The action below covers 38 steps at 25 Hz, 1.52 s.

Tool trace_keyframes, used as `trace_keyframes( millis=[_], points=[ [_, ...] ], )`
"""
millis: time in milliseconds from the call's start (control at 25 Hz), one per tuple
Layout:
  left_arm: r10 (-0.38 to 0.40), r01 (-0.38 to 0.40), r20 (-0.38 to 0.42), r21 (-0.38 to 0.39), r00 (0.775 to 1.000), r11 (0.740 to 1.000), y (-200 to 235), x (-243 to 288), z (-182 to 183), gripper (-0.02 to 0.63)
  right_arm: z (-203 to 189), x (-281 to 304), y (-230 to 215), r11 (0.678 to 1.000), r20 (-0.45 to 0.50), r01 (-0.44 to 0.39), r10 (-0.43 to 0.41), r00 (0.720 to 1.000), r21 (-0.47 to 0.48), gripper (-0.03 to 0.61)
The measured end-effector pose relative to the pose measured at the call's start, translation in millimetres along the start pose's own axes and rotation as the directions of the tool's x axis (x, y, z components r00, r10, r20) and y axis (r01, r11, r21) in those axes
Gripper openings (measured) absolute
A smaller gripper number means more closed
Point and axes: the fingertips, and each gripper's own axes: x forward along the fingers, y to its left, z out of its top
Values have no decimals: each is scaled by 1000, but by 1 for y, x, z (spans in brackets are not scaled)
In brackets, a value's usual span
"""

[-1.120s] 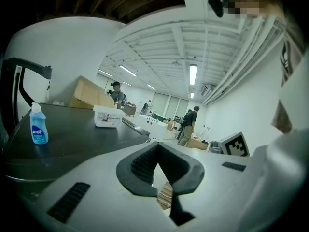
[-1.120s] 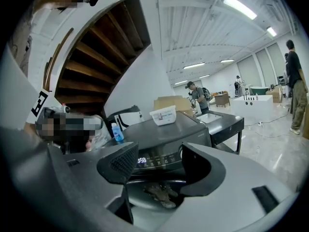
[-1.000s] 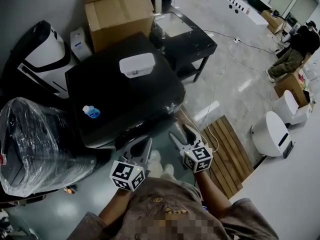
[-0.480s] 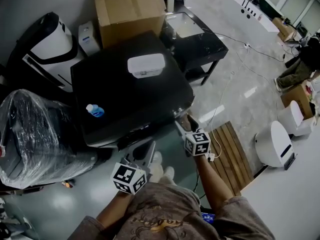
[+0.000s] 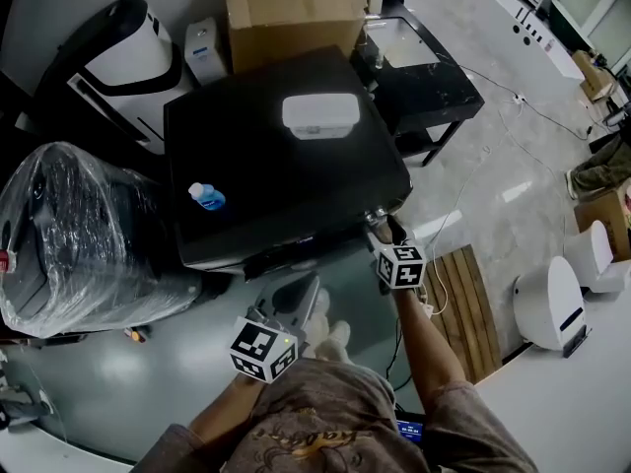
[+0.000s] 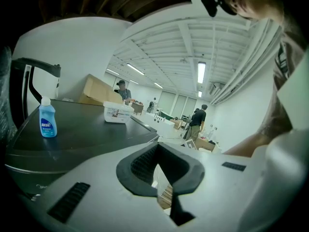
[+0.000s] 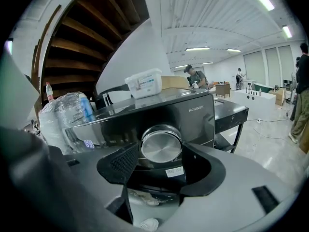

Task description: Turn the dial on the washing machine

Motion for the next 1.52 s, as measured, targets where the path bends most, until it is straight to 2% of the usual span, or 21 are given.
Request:
trace_keyframes(
  millis=[160, 480, 760, 880, 1040, 1520],
  points=[
    [18, -18, 0, -3, 1000, 1000, 2, -5, -2, -3, 0, 2, -4, 1000, 20, 20, -21, 1000, 19, 250],
    [36, -36, -6, 1, 999, 999, 0, -11, -6, -3, -2, 4, -3, 999, 17, 6, -7, 1000, 46, 250],
    [42, -42, -10, 2, 999, 999, -3, -12, -11, -3, -3, 4, -4, 987, 29, -23, 19, 999, 161, 250],
    [42, -42, -14, 5, 999, 999, -5, -14, -12, -3, -4, 4, -4, 967, 39, -47, 39, 998, 251, 250],
    [41, -41, -19, 9, 999, 999, -7, -16, -14, -3, -4, 4, -6, 918, 64, -85, 65, 996, 386, 249],
    [28, -28, -21, 16, 999, 999, -11, -16, -17, -3, 2, 3, -5, 869, 84, -116, 86, 993, 482, 249]
  ],
)
